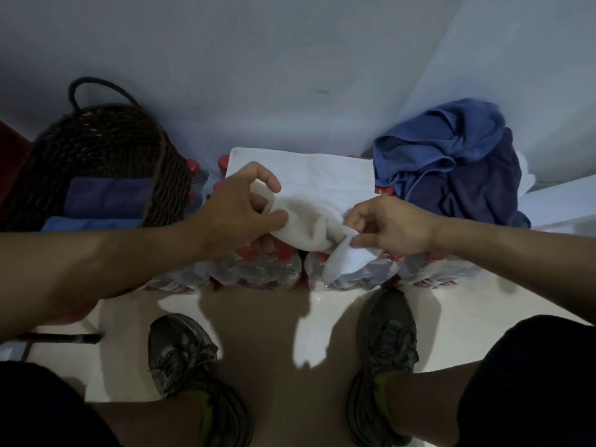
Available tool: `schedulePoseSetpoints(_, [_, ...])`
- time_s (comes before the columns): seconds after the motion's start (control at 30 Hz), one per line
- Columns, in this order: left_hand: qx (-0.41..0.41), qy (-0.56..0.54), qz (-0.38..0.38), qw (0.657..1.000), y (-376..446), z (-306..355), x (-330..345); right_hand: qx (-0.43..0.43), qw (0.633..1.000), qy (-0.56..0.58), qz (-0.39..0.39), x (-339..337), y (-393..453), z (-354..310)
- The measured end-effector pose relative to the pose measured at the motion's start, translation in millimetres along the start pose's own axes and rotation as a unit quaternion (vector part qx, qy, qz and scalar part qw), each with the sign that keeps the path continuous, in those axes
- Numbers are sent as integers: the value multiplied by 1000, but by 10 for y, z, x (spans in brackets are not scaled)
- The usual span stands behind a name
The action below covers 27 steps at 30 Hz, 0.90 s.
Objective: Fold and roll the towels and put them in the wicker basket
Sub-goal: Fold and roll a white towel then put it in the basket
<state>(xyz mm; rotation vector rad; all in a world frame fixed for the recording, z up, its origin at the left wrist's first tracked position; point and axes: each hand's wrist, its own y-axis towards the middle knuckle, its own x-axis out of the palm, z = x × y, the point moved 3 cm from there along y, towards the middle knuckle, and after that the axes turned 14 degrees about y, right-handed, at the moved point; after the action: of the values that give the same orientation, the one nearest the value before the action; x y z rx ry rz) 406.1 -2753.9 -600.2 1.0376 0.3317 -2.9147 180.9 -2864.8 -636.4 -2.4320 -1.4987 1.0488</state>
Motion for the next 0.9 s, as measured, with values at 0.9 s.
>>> schedulePoseSetpoints(0.9, [108, 217, 172, 955, -710, 1041, -964, -57, 948, 229, 212, 141, -739, -1926])
